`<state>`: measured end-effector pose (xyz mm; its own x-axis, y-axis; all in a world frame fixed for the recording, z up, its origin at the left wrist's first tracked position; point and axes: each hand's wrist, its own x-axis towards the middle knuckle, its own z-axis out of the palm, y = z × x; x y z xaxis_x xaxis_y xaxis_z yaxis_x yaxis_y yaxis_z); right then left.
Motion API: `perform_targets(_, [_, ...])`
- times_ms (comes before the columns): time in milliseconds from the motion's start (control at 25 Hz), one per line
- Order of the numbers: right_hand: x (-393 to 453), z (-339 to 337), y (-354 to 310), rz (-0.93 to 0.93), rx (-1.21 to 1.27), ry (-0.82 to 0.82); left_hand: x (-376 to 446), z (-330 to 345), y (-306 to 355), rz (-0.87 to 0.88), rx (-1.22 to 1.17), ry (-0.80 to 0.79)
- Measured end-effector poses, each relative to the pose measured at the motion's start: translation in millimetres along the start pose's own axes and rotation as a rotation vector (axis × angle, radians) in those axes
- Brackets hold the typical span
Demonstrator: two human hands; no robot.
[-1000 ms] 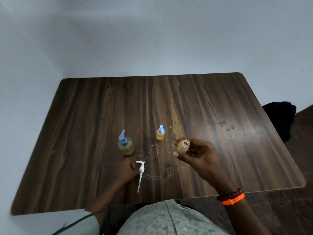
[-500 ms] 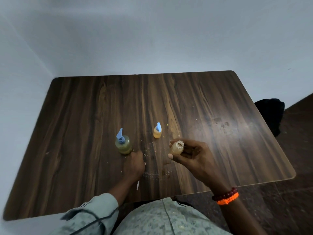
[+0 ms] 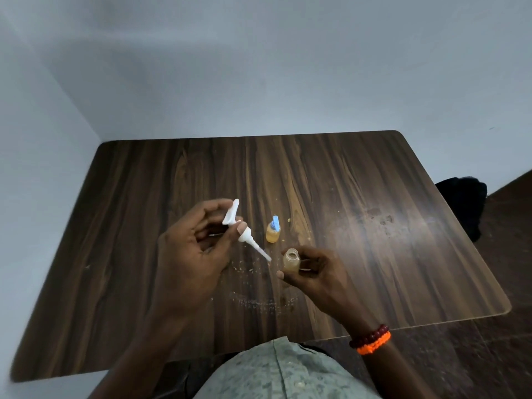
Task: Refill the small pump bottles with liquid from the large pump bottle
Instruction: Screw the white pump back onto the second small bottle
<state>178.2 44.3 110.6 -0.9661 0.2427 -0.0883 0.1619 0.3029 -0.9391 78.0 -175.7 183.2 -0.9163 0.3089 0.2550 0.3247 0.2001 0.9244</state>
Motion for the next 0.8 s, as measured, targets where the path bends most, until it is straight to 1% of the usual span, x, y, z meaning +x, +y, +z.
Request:
perform_targets(80, [2, 6, -2, -0.020, -0.004, -0.020, 3, -4, 20, 0.059, -0.026, 0.020])
perform_targets(160, [4, 10, -6, -0.037, 0.000, -0.034, 6, -1, 31, 0.080, -0.013, 0.008])
perform_targets(440, [4, 13, -14, -0.057, -0.057, -0.040, 7, 10, 33, 0.132, 0.045, -0.095])
perform_targets(680, [3, 13, -26, -0.090, -0.064, -0.025, 5, 18, 30, 0.137, 0.100, -0.273])
perform_targets(800, [3, 13, -35, -0.131, -0.021, -0.030, 4, 20, 29, 0.140, 0.090, -0.298])
